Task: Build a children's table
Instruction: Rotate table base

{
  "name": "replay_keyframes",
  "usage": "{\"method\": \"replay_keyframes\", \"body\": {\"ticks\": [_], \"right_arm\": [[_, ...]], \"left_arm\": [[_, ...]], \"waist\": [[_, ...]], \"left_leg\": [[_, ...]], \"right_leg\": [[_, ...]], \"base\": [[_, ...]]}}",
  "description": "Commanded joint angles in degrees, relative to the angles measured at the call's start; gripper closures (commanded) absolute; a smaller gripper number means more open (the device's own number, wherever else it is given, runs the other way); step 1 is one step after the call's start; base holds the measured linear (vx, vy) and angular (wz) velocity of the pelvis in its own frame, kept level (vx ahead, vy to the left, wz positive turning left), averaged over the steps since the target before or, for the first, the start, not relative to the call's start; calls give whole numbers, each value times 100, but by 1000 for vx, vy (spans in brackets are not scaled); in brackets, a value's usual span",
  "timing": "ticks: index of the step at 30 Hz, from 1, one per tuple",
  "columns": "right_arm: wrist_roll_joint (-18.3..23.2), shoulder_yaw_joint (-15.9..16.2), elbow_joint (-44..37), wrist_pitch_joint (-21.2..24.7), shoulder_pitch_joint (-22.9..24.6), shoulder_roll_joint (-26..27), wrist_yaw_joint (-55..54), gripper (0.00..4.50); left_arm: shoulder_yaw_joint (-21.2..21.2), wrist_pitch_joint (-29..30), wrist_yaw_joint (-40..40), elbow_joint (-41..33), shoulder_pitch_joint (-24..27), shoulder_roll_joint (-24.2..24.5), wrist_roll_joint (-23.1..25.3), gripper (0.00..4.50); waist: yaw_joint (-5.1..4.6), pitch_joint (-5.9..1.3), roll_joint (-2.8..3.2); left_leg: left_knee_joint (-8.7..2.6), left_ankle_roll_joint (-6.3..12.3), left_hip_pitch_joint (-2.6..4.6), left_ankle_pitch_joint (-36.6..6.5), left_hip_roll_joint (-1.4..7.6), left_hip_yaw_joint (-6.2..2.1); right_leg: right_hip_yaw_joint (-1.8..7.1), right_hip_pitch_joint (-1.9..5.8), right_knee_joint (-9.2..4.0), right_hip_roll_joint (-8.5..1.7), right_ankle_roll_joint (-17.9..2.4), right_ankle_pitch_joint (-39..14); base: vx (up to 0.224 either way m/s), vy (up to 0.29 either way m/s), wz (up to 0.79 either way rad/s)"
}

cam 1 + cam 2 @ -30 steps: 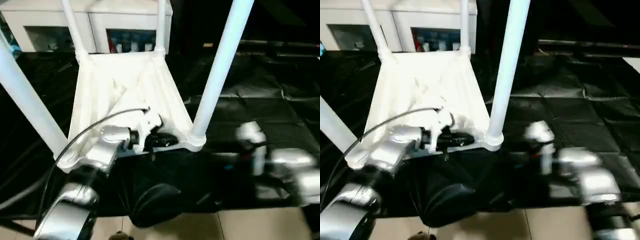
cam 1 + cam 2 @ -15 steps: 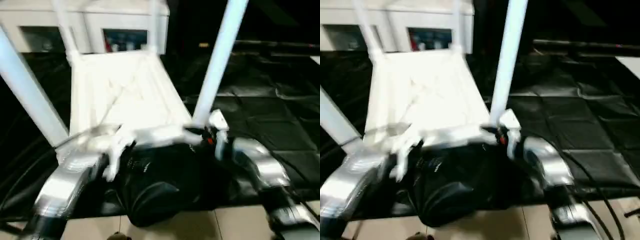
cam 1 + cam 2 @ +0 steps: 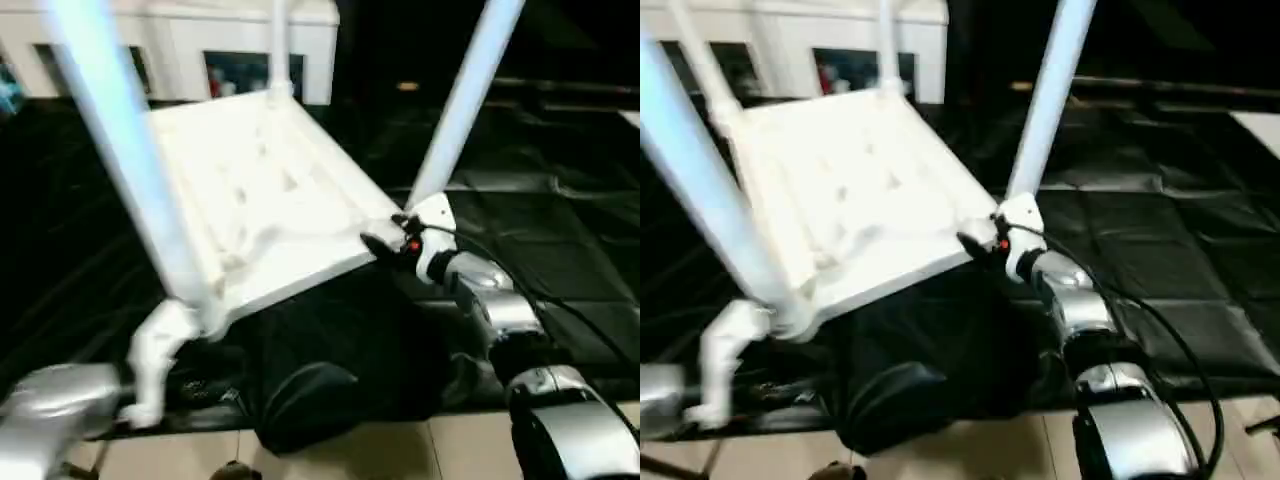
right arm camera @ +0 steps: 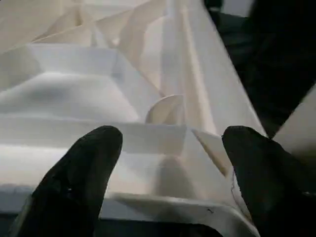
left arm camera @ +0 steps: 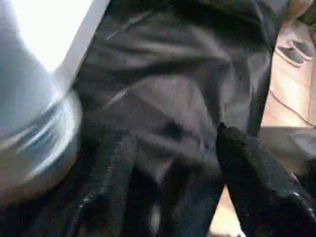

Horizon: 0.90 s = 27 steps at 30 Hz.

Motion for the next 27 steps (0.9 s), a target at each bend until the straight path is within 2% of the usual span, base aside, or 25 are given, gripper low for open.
{"method": "replay_keyframes", "body": {"ticks": [1, 4, 7, 8, 10, 12, 13, 14, 16, 17, 18, 21, 23, 27], "right_arm": [[84, -209, 121, -172, -127, -67, -13, 68], [185, -170, -134, -139, 41, -74, 441, 68], [191, -138, -326, -113, 190, -93, 506, 68], [242, -138, -730, 13, 497, -107, 457, 68], [300, -163, -1041, 88, 740, -106, 394, 68], [294, -169, -1213, 119, 952, -126, 402, 68], [273, -186, -1356, 189, 1135, -142, 325, 68], [252, -200, -1441, 250, 1231, -148, 287, 68], [198, -198, -1513, 357, 1332, -156, 210, 68], [158, -193, -1571, 449, 1400, -161, 147, 68], [129, -200, -1583, 529, 1441, -157, 57, 68], [35, -214, -1416, 662, 1441, -133, -253, 68], [-97, -167, -1236, 607, 1326, -92, -502, 68], [-90, -168, -882, 473, 984, 81, -557, 68]], "left_arm": [[475, -6, -51, 44, 3, 203, -182, 128], [782, -42, 3, 266, -199, 300, -317, 119], [840, -46, 35, 340, -372, 237, -419, 85], [929, -109, 143, 427, -618, 66, -583, 78], [964, -203, 227, 490, -708, -8, -620, 59], [955, -414, 298, 619, -743, -23, -622, 48], [992, -460, 344, 639, -861, -170, -784, 33], [1015, -477, 377, 637, -954, -270, -879, 33], [1022, -480, 400, 606, -1087, -399, -1014, 16], [1012, -466, 403, 579, -1170, -473, -1117, 8], [979, -431, 389, 538, -1232, -537, -1215, 3], [702, -347, 369, 458, -1422, -740, -1371, 3], [379, -547, 536, 670, -1628, -861, -1173, 3], [-41, -896, 627, 971, -1936, -1070, -865, 3]], "waist": [[-53, -301, 119], [-38, -354, 129], [-10, -379, 122], [-7, -377, 124], [7, -391, 118], [-9, -389, 92], [-15, -387, 88], [-1, -379, 85], [-6, -375, 94], [-22, -376, 73], [-8, -374, 79], [-14, -374, 70], [-22, -376, 94], [-31, -390, 93]], "left_leg": [[-404, -155, 171, -1779, 185, -88], [-379, -66, 186, -1536, 190, -84], [-355, -20, 190, -1255, 188, -70], [-346, 5, 179, -1161, 172, -60], [-342, -5, 172, -1128, 173, -73], [-340, 0, 163, -1235, 168, -72], [-347, -7, 157, -1294, 168, -79], [-352, -74, 178, -1428, 179, -79], [-363, -120, 177, -1526, 183, -90], [-368, -151, 166, -1589, 184, -95], [-364, -182, 194, -1648, 184, -94], [-360, -250, 190, -1707, 178, -95], [-351, -278, 190, -1743, 174, -94], [-332, -293, 176, -1795, 166, -104]], "right_leg": [[264, 158, -377, -215, -1149, -934], [262, 194, -335, -209, -1205, -545], [259, 210, -295, -211, -1280, -183], [259, 228, -293, -203, -1305, -89], [262, 252, -283, -213, -1278, -14], [261, 250, -301, -222, -1257, -207], [260, 256, -311, -226, -1245, -319], [272, 242, -340, -242, -1203, -600], [268, 229, -342, -238, -1208, -705], [264, 237, -349, -235, -1183, -809], [269, 212, -358, -239, -1158, -898], [273, 203, -360, -236, -1107, -990], [275, 190, -363, -228, -1058, -997], [278, 199, -354, -242, -1031, -1032]], "base": [[0, 0, 0], [0, 0, 0], [0, 0, 0], [0, 0, 0], [0, 0, 0], [0, 0, 0], [0, 0, 0], [0, 0, 0], [0, 0, 0], [0, 0, 0], [0, 0, 0], [0, 0, 0], [0, 0, 0], [0, 0, 0]]}}
